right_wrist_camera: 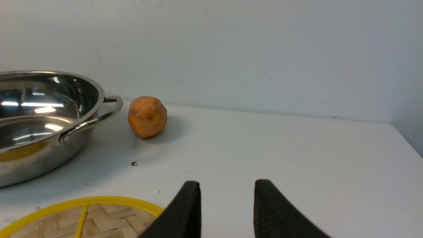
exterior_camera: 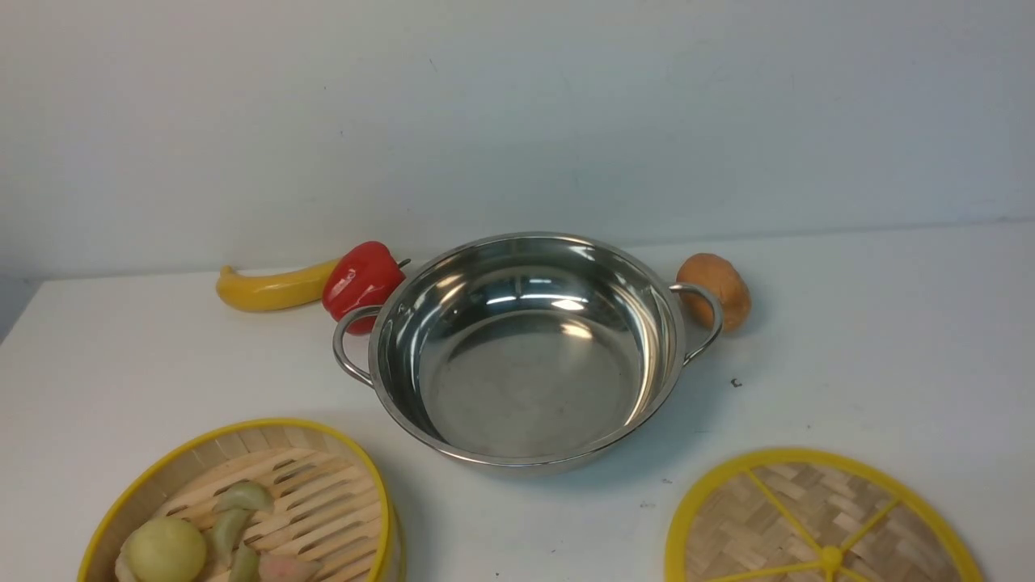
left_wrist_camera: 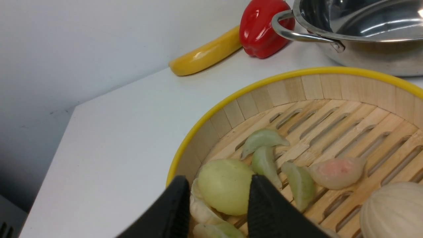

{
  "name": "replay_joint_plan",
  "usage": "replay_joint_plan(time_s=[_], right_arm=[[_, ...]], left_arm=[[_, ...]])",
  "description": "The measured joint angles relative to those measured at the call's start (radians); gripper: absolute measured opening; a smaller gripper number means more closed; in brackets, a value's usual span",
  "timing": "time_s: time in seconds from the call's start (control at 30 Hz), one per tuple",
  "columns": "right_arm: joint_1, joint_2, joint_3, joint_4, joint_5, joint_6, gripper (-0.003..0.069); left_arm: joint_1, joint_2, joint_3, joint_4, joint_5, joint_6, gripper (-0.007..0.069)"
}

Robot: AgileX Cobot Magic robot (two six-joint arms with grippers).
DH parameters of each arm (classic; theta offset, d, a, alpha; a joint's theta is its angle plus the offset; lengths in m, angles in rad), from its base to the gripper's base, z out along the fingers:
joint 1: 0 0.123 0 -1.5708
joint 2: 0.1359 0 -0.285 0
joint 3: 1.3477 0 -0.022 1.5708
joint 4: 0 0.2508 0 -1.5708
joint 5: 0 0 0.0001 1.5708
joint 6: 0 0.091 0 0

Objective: Place the steamer in the pot on the white table, and put the lid on the steamer.
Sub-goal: 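Grasp the rim of the steamer basket holding the buns with the left gripper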

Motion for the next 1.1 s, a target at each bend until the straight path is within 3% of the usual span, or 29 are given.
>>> replay_joint_plan(time_s=[0.4, 0.87, 0.97, 1.07, 1.1], right_arm=[[0.0, 0.0, 0.0, 0.001, 0.0, 0.0, 0.0241], [0.0, 0.0, 0.0, 0.001, -0.001, 0.001, 0.0244], [0.0, 0.0, 0.0, 0.001, -0.001, 0.001, 0.0245], [0.0, 0.0, 0.0, 0.001, -0.001, 0.001, 0.0245], [0.0, 0.0, 0.0, 0.001, -0.001, 0.001, 0.0245]], left_arm=[[0.0, 0.0, 0.0, -0.002, -0.008, 0.0, 0.0241], [0.0, -0.001, 0.0, -0.647, -0.322, -0.207, 0.0241], [0.0, -0.001, -0.01, -0.708, -0.357, -0.216, 0.0241], [0.0, -0.002, -0.063, -0.705, -0.282, -0.212, 0.0241], [0.0, -0.003, -0.14, -0.687, -0.193, -0.203, 0.0241]])
